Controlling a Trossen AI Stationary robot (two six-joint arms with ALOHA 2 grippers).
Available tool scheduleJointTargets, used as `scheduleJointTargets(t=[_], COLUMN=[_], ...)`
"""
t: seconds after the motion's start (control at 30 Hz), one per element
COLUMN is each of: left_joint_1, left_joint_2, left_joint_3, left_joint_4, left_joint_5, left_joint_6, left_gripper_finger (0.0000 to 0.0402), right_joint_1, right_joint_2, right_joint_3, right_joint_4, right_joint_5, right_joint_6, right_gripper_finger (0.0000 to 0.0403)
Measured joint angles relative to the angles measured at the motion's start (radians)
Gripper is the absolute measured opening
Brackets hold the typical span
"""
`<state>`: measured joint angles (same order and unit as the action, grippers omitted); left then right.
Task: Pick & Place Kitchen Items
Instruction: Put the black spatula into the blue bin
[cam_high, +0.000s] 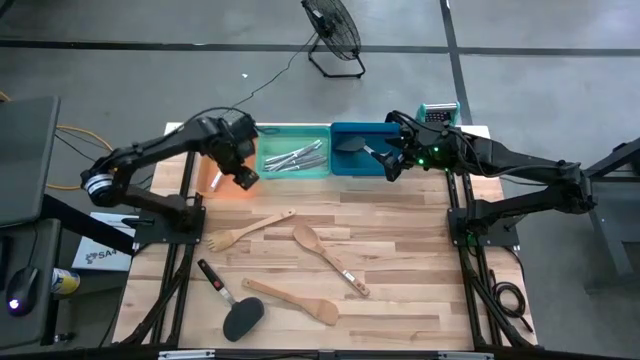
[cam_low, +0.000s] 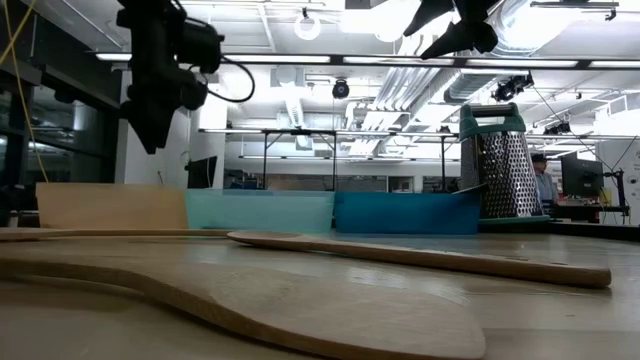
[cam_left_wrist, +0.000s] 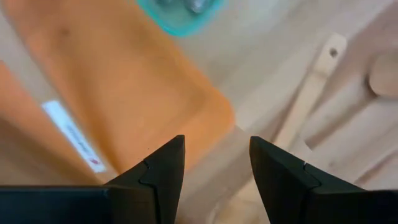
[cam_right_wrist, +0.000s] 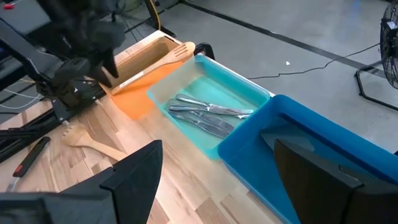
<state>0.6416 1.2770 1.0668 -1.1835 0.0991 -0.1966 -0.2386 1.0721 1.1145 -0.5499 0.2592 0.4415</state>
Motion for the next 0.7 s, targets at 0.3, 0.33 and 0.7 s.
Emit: scheduleJointTargets(t=[0.3,0.33,0.7], left_joint_1=[-0.333,-0.373,-0.766], left_joint_2=[0.001,0.001,0.001], left_joint_3=[0.000,0.000,0.000], left_joint_4=[-0.093,-0.103,-0.091], left_joint_5=[0.063,0.075,0.104], left_joint_6=[-0.009,0.006,0.035], left_gripper_finger=[0.0177,0.0177,0.0177], right_joint_1=[0.000,0.000,0.001], right_joint_2=[0.000,0.000,0.000], right_joint_3=[0.000,0.000,0.000], right_joint_4=[-0.046,-0.057,-0.081], right_joint_5=[-0.034,-0.034,-0.069], right_joint_6=[-0.052,-0.058,-0.091], right_gripper_finger=[0.0300,0.0300,0.0300])
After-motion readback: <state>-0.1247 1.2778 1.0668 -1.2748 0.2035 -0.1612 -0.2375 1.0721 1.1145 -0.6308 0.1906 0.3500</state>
